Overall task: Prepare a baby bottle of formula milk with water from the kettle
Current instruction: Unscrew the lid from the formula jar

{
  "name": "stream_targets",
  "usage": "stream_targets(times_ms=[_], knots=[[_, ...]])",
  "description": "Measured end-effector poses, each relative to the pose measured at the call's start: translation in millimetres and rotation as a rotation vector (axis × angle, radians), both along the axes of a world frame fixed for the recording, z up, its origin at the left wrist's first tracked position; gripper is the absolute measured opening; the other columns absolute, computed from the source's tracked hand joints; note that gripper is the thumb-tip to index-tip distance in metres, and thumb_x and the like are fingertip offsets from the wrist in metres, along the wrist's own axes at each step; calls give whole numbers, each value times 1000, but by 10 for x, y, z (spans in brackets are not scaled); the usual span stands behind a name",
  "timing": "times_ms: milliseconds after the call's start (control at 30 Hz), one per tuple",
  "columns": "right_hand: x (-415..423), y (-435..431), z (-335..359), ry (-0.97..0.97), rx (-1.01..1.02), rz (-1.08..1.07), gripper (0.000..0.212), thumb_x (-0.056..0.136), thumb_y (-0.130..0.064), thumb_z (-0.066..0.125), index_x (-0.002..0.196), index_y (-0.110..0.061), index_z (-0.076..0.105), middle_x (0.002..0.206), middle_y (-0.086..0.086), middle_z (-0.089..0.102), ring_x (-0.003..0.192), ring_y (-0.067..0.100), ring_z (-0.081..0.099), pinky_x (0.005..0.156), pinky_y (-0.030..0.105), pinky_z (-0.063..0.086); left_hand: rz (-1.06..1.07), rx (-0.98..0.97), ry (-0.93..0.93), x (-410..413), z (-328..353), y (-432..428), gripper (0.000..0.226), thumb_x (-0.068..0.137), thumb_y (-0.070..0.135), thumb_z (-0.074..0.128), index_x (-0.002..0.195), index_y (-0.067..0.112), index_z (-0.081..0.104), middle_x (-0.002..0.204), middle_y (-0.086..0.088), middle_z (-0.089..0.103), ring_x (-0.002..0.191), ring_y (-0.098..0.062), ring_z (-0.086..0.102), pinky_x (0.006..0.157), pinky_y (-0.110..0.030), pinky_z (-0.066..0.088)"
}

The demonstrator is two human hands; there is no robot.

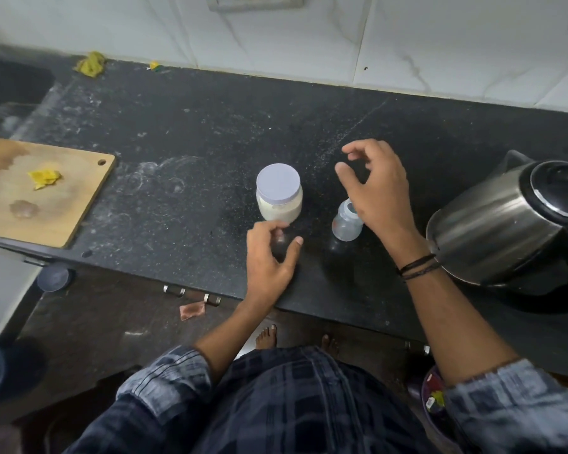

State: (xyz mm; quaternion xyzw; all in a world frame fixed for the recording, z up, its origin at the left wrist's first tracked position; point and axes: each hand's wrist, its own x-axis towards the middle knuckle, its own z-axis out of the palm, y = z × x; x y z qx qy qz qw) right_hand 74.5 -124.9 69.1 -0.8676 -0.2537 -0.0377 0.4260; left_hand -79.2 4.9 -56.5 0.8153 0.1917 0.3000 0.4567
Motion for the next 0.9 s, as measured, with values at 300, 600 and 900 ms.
stream_targets(times_ms=[300, 600, 900], knots=[[-278, 782, -184, 16, -196, 163, 57, 100, -31, 69, 148, -6, 53, 142, 15, 50, 130, 34, 48, 109, 37, 35, 108, -119, 206, 315, 204, 339, 123, 65, 60, 83, 161, 10, 24, 153, -10, 37, 141, -21, 35, 116, -24, 18], [-270, 1113, -511, 107, -284, 166, 77, 99, -48, 66, 158, -8, 37, 157, 13, 39, 151, 30, 28, 120, 35, 23, 6, -166, 337, 573, 188, 540, 114, 74, 56, 73, 163, 7, 21, 170, -9, 23, 157, -24, 19, 128, -41, 16], [-314, 1142, -603, 80, -235, 112, 62, 91, -39, 72, 142, -11, 51, 138, 10, 52, 128, 31, 47, 108, 37, 40, -21, -173, 190, 660, 154, 603, 64, 77, 32, 84, 121, 60, 47, 121, 49, 51, 114, 18, 53, 86, -28, 53]])
